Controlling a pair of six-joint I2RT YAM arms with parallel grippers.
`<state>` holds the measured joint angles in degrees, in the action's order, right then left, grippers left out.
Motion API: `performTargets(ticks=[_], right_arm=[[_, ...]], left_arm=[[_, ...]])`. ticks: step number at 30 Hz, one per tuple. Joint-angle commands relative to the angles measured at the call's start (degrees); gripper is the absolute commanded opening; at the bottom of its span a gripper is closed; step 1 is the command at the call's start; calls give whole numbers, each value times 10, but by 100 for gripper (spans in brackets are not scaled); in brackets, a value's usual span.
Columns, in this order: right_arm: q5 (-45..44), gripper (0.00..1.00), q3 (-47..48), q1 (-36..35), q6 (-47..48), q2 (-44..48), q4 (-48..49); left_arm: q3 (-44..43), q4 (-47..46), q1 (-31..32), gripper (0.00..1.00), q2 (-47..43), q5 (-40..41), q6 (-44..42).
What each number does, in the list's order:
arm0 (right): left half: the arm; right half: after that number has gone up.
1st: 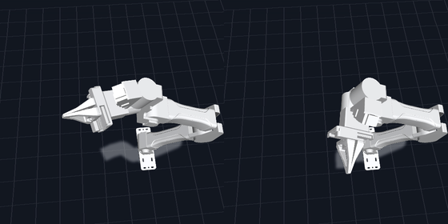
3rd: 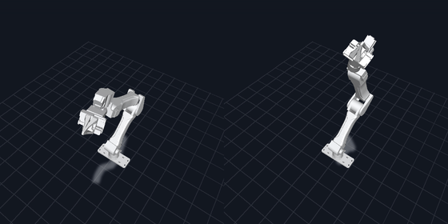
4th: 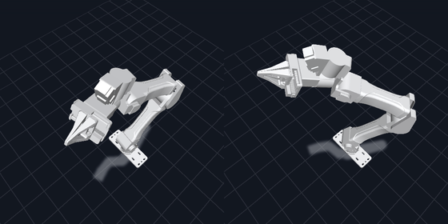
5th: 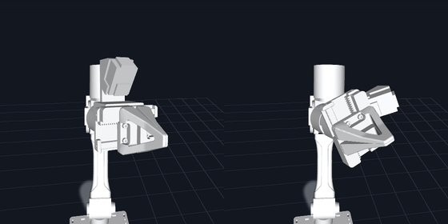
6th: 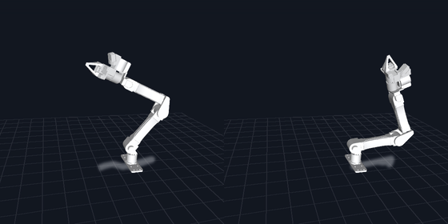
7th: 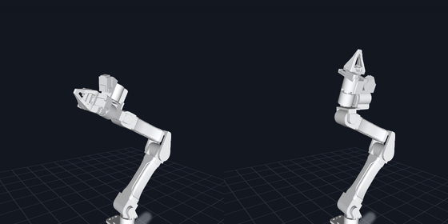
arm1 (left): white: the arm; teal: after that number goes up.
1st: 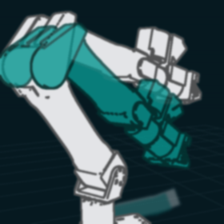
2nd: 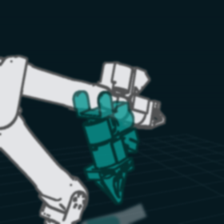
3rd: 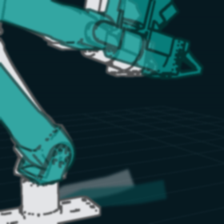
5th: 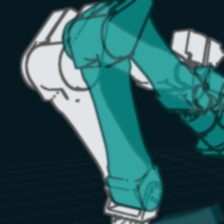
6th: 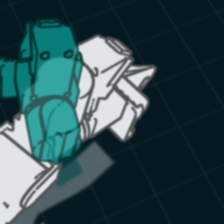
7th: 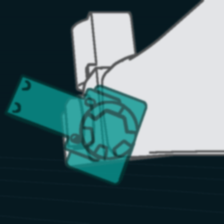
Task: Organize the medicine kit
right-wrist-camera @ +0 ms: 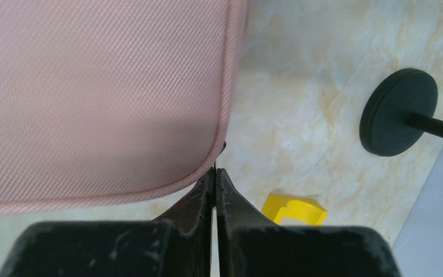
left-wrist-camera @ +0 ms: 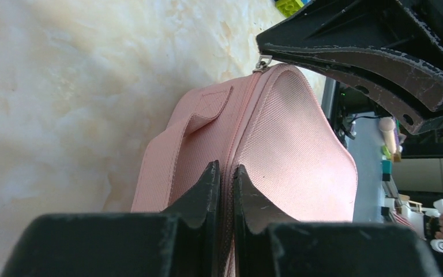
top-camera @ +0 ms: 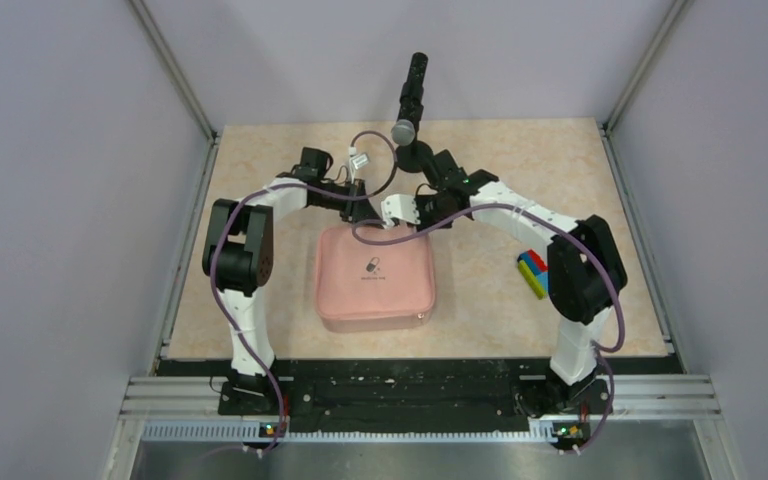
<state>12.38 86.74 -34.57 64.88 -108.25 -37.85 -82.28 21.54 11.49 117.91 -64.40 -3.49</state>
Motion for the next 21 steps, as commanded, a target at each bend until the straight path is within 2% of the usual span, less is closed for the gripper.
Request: performTargets(ticks=[1,9,14,21], right_arm=[[-5,0,-63,11,49,72,-117],[31,0,-148,12,32,127,-143],[89,0,-143,3,-44,123,-156],[97,0,-155,-4,-57,131,-162]], left_arm=[[12,-39,-43,0,-32,39,19],[29,-105,-67,0,-42,81,110],[71,-193,-84,0,-64,172,251],[79,-192,-111,0,-87,297,279]])
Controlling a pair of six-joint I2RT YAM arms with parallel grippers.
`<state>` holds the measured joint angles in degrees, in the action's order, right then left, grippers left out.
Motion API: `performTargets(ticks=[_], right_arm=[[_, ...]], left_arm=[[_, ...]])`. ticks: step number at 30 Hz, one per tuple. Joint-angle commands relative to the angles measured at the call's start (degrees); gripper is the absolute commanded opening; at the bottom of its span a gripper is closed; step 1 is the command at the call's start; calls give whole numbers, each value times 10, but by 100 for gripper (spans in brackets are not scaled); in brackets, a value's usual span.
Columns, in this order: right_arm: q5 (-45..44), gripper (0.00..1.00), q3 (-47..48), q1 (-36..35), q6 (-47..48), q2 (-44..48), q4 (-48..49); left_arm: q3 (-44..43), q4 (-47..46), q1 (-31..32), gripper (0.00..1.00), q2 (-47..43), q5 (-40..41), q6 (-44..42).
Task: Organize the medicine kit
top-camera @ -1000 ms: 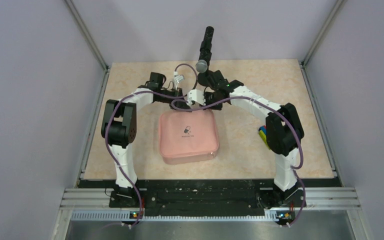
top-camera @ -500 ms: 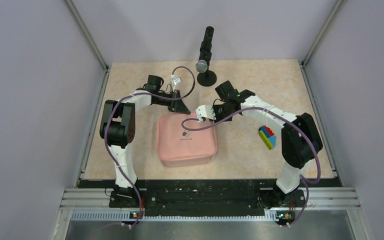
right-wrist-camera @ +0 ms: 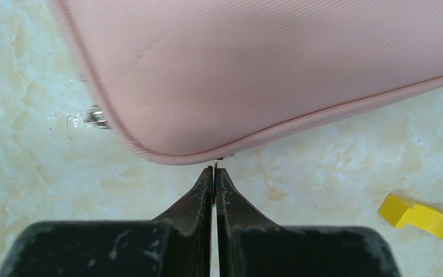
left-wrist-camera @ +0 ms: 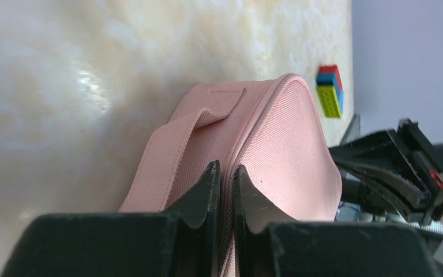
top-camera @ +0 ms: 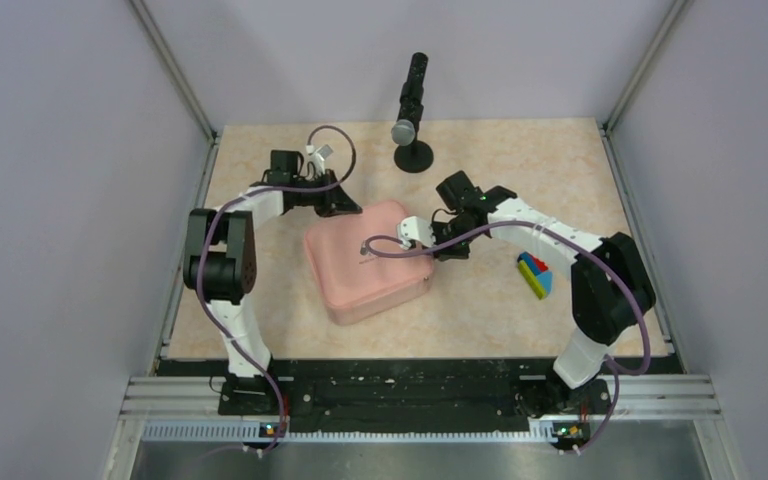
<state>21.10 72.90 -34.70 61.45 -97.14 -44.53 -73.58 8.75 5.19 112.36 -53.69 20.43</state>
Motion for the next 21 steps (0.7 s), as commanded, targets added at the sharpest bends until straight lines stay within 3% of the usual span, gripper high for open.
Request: performTargets(ticks=[1,7,12,21], right_arm=[[9,0,-15,-3,-22,20,-96],[28,0,3,-3,-40,8,-97],[88,0,12,-6,-60,-4,-109],[148,0,34,-10,-84,-37,-103]], left_arm=[[-12,-57,-48,0,-33,204,40],[4,-39,-77,0,-47,301,94],[42,-51,-66,0,-56,320,181],[68,-62,-29,0,-37,342,258]])
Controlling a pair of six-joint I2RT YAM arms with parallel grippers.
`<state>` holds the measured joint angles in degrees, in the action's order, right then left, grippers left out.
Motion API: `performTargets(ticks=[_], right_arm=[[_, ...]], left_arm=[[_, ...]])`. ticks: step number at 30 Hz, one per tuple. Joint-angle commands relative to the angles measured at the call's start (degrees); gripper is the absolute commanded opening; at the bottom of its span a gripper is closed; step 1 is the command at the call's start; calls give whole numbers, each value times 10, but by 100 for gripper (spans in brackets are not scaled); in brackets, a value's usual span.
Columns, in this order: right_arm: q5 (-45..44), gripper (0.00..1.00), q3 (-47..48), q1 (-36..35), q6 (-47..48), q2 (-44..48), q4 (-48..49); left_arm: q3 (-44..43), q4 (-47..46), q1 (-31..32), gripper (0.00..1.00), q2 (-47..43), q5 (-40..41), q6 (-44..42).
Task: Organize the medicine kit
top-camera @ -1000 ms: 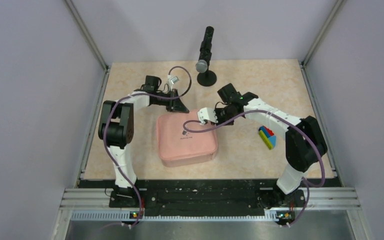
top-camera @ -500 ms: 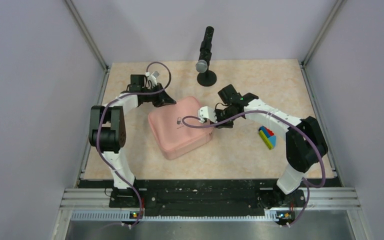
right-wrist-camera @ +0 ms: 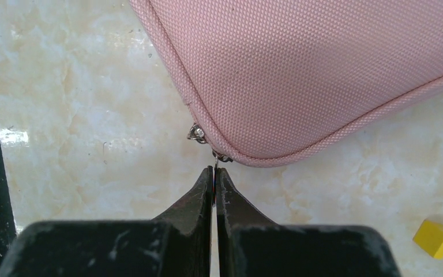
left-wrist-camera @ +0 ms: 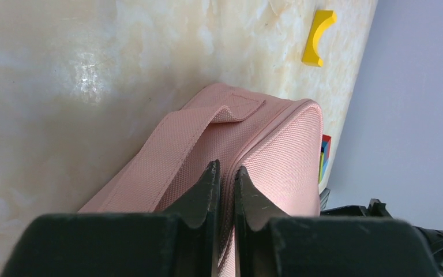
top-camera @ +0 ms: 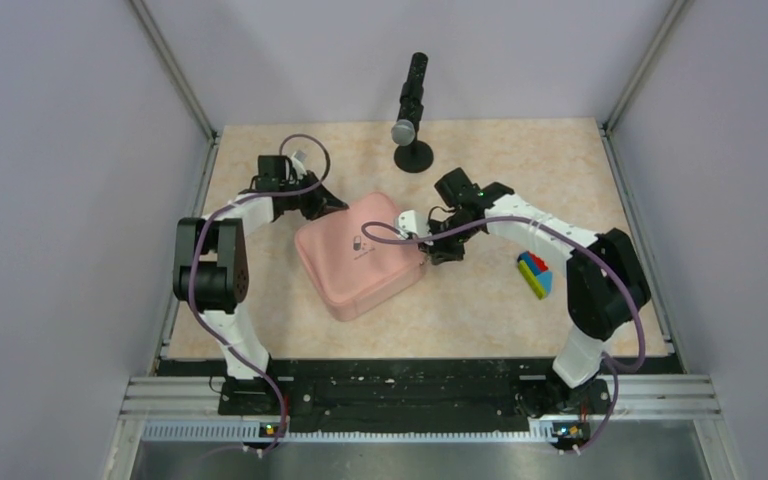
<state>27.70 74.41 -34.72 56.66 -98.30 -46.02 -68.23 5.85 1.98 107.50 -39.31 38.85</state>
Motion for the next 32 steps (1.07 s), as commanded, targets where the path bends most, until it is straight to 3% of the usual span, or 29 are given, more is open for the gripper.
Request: performTargets(ticks=[1,2,4,9,10,11,12,17,21,23,26,32], right_arm=[[84,0,24,-10,-43,-29,-87],[85,0,25,-10,-47,-30,-86],[73,12,21,-10,-66,-24,-73],[66,41,24,45,-127,49,-71],[75,58,30,70,-154,67,-68],[76,81,36,96,-193,82,-55],[73,96,42,120,-252,101,-30],[23,99,89,234,-466,130,77],[-205,99,130,247,-586,133,142],[-301,99,151,247,-597,129,152],[-364,99,152,247,-597,134,172],[-381,99,122,246,-580,156,185]], left_arm=[[14,-36,7,0,14,194,75],[13,-39,10,0,14,194,76],[9,-42,12,0,12,185,61],[-67,71,-3,47,-25,209,-76],[-85,94,-11,52,-35,206,-120],[-99,110,-16,72,-44,210,-162],[-108,119,-24,95,-56,221,-202],[-134,139,-47,99,-129,281,-366],[-133,138,-51,99,-199,285,-404],[-140,155,-51,99,-218,255,-408],[-157,199,-51,99,-228,240,-391],[-137,218,-51,99,-259,222,-393]])
